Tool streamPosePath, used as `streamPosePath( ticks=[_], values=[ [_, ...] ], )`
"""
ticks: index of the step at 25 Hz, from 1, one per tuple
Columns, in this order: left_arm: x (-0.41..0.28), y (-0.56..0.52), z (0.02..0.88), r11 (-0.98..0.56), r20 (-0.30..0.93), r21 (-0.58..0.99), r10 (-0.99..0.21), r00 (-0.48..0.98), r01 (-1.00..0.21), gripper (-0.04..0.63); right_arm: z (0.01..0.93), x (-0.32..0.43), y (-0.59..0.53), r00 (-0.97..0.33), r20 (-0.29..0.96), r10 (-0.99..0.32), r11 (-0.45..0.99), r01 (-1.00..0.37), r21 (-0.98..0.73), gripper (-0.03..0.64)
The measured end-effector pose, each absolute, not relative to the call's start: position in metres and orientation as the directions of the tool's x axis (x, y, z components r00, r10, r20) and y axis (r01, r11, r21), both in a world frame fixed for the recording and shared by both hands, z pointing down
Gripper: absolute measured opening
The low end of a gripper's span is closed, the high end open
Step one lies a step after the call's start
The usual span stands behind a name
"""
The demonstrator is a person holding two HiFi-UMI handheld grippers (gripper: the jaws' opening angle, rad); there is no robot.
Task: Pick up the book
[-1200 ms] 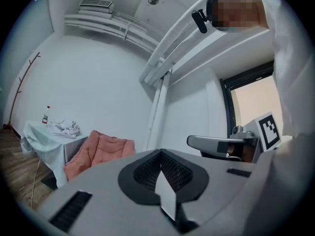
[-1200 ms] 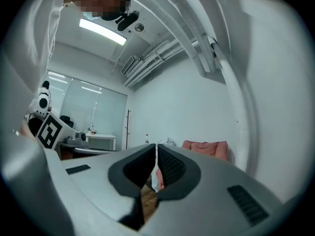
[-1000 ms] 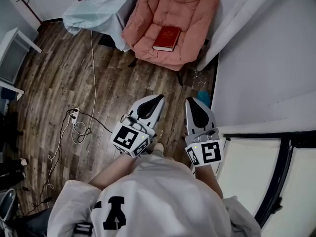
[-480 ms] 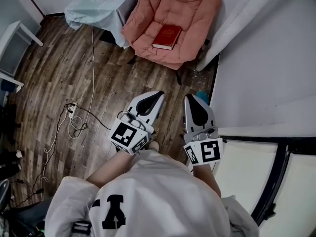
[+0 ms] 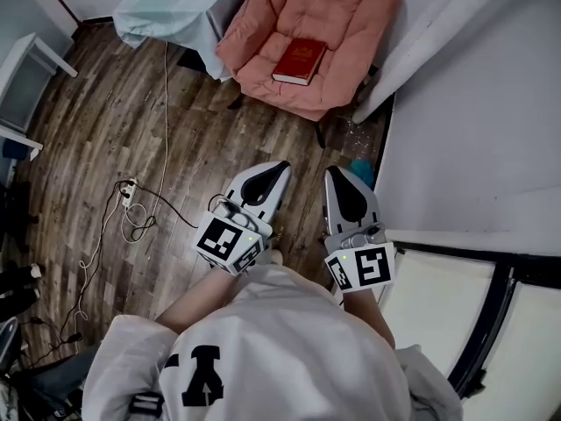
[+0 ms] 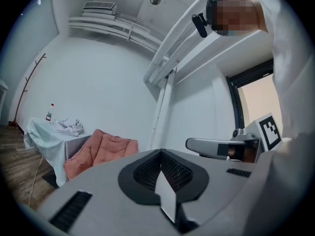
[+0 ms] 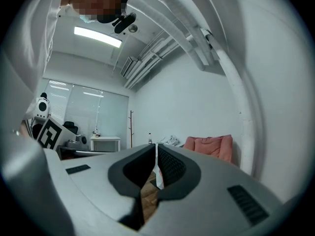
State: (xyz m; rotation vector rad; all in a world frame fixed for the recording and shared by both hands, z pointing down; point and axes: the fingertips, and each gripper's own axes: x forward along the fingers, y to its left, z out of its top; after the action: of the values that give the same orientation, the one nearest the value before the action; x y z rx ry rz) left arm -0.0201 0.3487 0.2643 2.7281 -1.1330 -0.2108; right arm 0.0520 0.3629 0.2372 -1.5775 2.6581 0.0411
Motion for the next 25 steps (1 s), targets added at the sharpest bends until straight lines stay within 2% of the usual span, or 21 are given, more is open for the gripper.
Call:
streamPosePath(
  ticks=[11,19,25],
  values=[
    [-0.02,0.217,0.263,-0.735,-0.087,0.22,-0.669,0.738,-0.641,0.002,0.239,0.05,0.236,-0.428,-0.054,-0.902,0.429,-0.903,0.0,0.035],
    [-0.045,0.105,0.251,-0.763,-0.084,0.195,-0.639,0.765,-0.616,0.002,0.228,0.025,0.126,-0.381,-0.09,-0.92,0.385,-0.923,-0.024,0.035],
    [-0.05,0.067,0.261,-0.769,-0.075,0.225,-0.626,0.776,-0.598,0.002,0.233,0.021,0.09,-0.359,-0.08,-0.93,0.362,-0.932,-0.034,0.035]
  ],
)
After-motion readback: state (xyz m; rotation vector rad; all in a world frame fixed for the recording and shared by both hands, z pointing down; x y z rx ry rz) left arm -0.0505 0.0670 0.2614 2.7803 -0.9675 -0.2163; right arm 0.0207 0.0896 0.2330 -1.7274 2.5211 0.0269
